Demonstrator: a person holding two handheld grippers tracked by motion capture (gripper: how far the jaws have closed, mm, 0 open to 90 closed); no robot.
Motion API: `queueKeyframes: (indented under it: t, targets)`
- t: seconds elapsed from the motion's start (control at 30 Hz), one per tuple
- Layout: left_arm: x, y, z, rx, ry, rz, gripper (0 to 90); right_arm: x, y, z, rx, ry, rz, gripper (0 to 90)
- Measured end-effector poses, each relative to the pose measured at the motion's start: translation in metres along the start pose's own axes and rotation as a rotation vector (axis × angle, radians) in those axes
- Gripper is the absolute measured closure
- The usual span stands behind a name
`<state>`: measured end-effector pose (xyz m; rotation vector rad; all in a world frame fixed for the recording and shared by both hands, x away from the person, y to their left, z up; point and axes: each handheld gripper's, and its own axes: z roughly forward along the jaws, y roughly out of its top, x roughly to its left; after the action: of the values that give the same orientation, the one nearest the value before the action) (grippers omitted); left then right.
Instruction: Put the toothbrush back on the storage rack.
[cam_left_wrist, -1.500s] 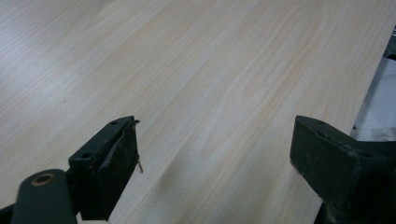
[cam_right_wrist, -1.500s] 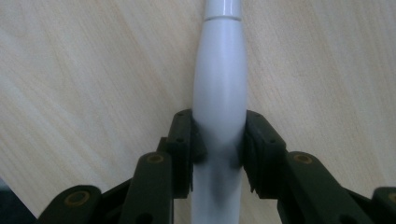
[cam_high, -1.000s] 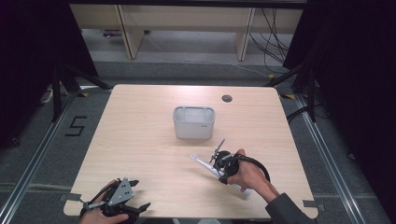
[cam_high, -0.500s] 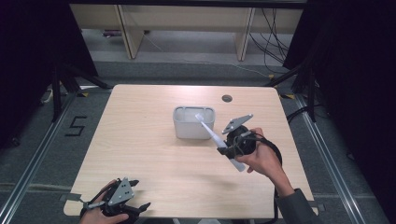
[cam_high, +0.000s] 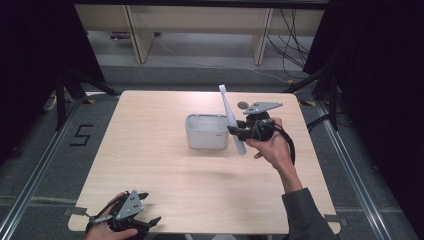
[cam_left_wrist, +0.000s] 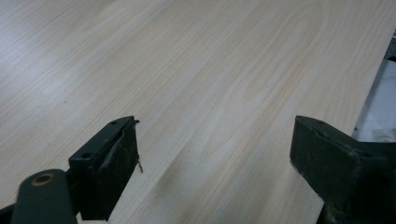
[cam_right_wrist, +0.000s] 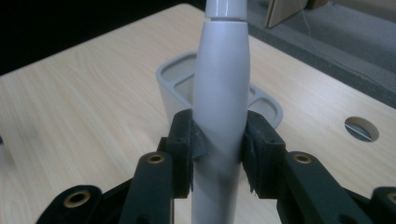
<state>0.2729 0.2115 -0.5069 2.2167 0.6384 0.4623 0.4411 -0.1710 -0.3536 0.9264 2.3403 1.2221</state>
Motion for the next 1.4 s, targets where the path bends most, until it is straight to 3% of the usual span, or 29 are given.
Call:
queueKeyframes:
  t: [0.07, 0.13, 0.17, 0.27, 0.3, 0.47, 0.7, 0.73, 0.87, 1.0, 1.07, 1.23, 1.27, 1.3, 1.4]
  targets:
    - [0.001, 0.000, -0.001, 0.006, 0.000, 0.003, 14.8, -0.003, 0.003, 0.004, -0.044, 0.003, 0.014, 66.6]
    - [0.001, 0.000, -0.001, 0.006, -0.010, -0.013, 14.8, -0.003, 0.004, 0.005, -0.053, 0.010, 0.035, 66.6]
    - [0.002, 0.001, -0.002, 0.011, -0.012, 0.003, 14.8, -0.004, 0.006, 0.007, -0.078, -0.009, 0.029, 66.6]
    - [0.002, 0.001, -0.001, -0.002, -0.006, 0.002, 14.8, -0.005, 0.011, 0.009, -0.092, -0.012, 0.037, 66.6]
    - [0.001, 0.001, -0.001, -0.003, -0.005, -0.012, 14.8, -0.006, 0.013, 0.010, -0.114, -0.025, 0.020, 66.6]
    - [0.002, 0.001, -0.001, -0.003, 0.004, 0.004, 14.8, -0.009, 0.022, 0.013, -0.160, -0.031, 0.043, 66.6]
    - [0.002, 0.001, -0.001, -0.009, 0.001, -0.001, 14.8, -0.012, 0.036, 0.020, -0.198, -0.052, 0.053, 66.6]
    - [0.002, 0.001, -0.002, -0.007, 0.005, 0.002, 14.8, -0.013, 0.038, 0.024, -0.199, -0.055, 0.073, 66.6]
    - [0.002, 0.001, -0.001, -0.007, 0.003, -0.003, 14.8, -0.016, 0.041, 0.027, -0.208, -0.072, 0.053, 66.6]
    - [0.002, 0.001, -0.002, -0.005, 0.001, 0.000, 14.8, -0.018, 0.043, 0.035, -0.221, -0.066, 0.095, 66.6]
    - [0.002, 0.001, -0.002, -0.003, 0.000, 0.004, 14.8, -0.019, 0.043, 0.037, -0.224, -0.075, 0.078, 66.6]
    - [0.002, 0.001, -0.001, -0.007, -0.001, 0.000, 14.8, -0.021, 0.043, 0.047, -0.235, -0.077, 0.104, 66.6]
    - [0.002, 0.001, -0.002, 0.009, -0.006, 0.000, 14.8, -0.023, 0.042, 0.048, -0.244, -0.088, 0.084, 66.6]
    - [0.002, 0.001, -0.001, -0.008, -0.005, -0.003, 14.8, -0.022, 0.042, 0.050, -0.241, -0.074, 0.118, 66.6]
    - [0.002, 0.001, -0.002, -0.005, 0.000, 0.004, 14.8, -0.025, 0.041, 0.057, -0.250, -0.088, 0.091, 66.6]
